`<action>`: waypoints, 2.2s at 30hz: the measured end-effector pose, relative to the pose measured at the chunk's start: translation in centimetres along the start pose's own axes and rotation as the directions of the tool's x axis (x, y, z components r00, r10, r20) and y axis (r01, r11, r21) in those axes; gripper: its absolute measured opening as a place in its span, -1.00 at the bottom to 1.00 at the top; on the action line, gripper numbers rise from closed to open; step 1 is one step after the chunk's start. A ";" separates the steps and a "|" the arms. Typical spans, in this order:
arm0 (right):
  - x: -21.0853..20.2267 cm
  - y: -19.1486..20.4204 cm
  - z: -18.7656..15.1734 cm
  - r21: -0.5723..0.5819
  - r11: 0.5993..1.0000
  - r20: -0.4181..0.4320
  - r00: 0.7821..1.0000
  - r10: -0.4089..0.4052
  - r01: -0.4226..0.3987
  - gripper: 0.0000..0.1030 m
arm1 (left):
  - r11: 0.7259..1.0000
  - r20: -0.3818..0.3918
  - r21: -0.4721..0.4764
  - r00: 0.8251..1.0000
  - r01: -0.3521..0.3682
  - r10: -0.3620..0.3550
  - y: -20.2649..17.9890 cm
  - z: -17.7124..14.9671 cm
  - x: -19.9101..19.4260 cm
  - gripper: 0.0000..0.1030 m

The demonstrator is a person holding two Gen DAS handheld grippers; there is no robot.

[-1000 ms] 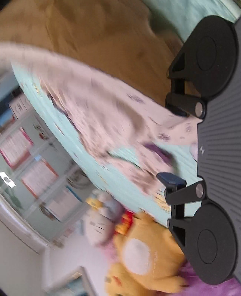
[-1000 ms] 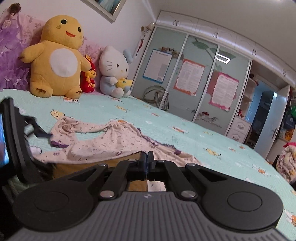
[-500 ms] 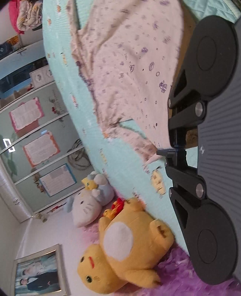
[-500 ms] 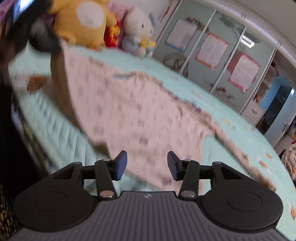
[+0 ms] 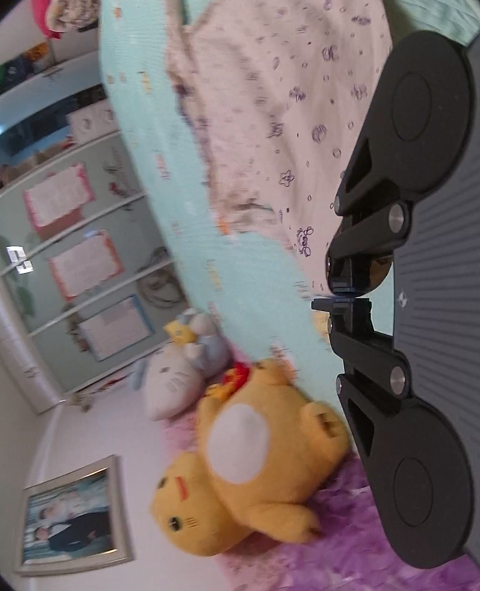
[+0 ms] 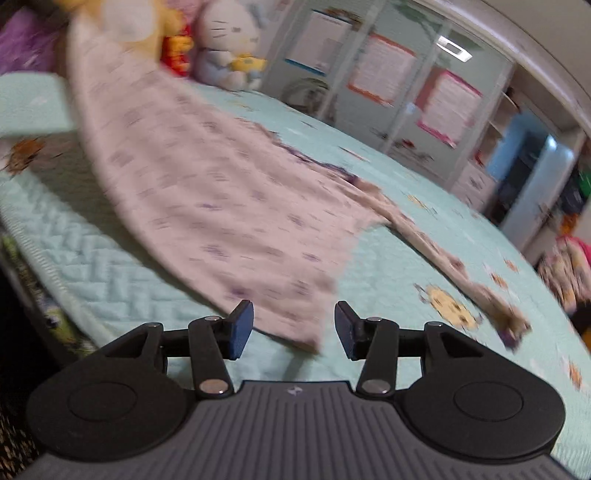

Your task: Fold clothes

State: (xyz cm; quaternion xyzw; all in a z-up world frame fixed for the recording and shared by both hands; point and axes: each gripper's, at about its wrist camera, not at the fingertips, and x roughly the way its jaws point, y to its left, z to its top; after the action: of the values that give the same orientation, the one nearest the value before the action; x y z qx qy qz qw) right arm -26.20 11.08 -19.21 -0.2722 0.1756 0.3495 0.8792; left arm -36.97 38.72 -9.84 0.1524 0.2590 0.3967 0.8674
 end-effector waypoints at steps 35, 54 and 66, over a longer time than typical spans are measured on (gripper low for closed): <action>-5.8 -10.4 3.4 0.312 0.946 0.133 0.981 -0.138 0.090 -1.00 | 0.985 0.034 -0.089 0.988 0.151 -0.148 0.7 0.5 -4.9 -0.86; -2.4 -7.9 -1.8 0.330 0.944 -0.121 0.992 0.020 0.021 -1.00 | 0.986 -0.177 0.003 0.971 0.165 -0.162 -2.3 -6.4 -0.9 -0.81; -8.3 -8.6 -0.3 0.287 0.958 0.001 1.000 -0.012 0.011 0.04 | 0.989 -0.217 -0.002 0.965 0.148 -0.144 0.6 -7.2 -5.0 -0.07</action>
State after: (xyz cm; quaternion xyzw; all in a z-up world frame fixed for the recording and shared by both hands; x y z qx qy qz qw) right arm -25.88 1.38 -12.32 -0.1422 0.2219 0.3156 0.9116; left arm -44.16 35.70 -13.81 0.0951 0.3655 0.3441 0.8596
